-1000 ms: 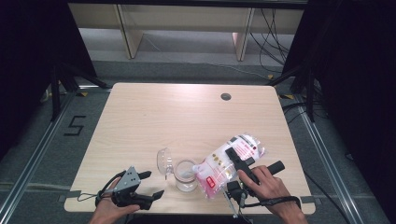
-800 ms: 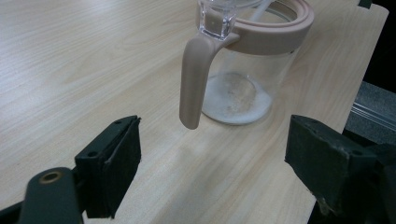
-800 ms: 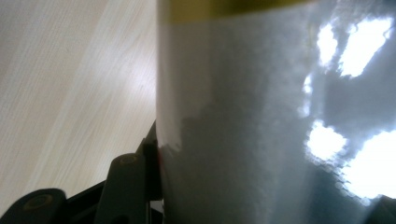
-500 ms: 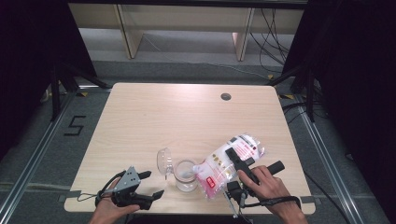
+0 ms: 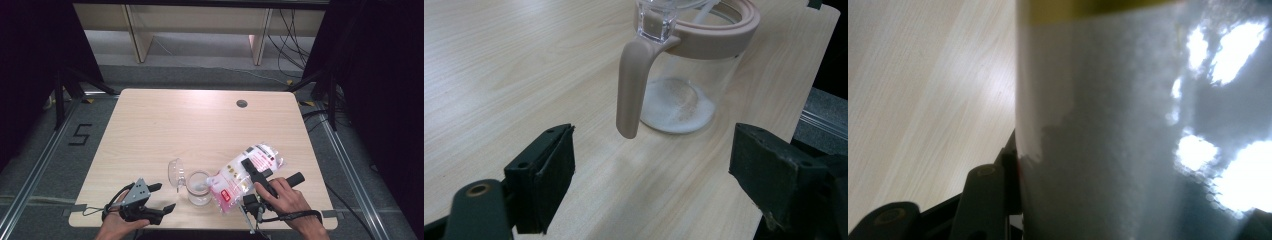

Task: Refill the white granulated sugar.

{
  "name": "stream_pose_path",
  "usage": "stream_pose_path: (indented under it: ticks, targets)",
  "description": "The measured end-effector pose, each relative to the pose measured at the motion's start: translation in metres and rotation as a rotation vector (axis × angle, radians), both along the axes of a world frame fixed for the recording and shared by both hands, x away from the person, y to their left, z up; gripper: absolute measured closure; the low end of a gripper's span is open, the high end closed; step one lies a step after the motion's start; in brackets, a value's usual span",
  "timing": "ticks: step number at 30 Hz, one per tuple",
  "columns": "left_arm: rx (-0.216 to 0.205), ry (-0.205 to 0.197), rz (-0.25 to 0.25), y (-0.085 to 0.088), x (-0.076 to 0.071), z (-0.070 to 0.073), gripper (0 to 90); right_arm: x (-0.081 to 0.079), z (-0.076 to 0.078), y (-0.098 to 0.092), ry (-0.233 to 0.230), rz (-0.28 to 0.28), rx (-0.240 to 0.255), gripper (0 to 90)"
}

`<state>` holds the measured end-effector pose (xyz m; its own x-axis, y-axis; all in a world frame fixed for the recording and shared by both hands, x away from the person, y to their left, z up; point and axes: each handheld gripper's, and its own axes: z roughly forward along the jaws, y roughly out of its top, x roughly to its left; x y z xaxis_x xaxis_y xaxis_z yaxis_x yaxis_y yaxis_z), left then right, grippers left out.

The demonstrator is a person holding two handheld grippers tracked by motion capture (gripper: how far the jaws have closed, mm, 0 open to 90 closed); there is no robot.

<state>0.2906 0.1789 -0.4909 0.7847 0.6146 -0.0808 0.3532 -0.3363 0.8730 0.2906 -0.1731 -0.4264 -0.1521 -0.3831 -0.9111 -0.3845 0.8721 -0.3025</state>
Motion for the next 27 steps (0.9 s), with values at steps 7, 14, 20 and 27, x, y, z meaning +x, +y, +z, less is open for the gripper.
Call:
stream_pose_path:
  ticks: [7,14,20,27]
  targets:
    - [0.006,-0.002,-0.002,0.0004,0.0001,0.0002,17.9,0.0003,-0.0002,-0.0002,0.001,0.002,0.001,51.9]
    - [-0.003,-0.002,-0.001,0.0000,0.0001,0.0000,17.9,-0.0007,-0.0020,-0.0007,0.003,-0.011,0.016,52.0]
    - [0.003,-0.005,-0.004,0.0011,0.0005,0.0008,17.9,0.0002,-0.0017,-0.0007,0.009,-0.002,0.011,52.1]
    - [0.007,-0.002,-0.006,0.0013,0.0007,0.0009,17.9,-0.0002,-0.0005,-0.0012,-0.001,-0.004,0.007,52.2]
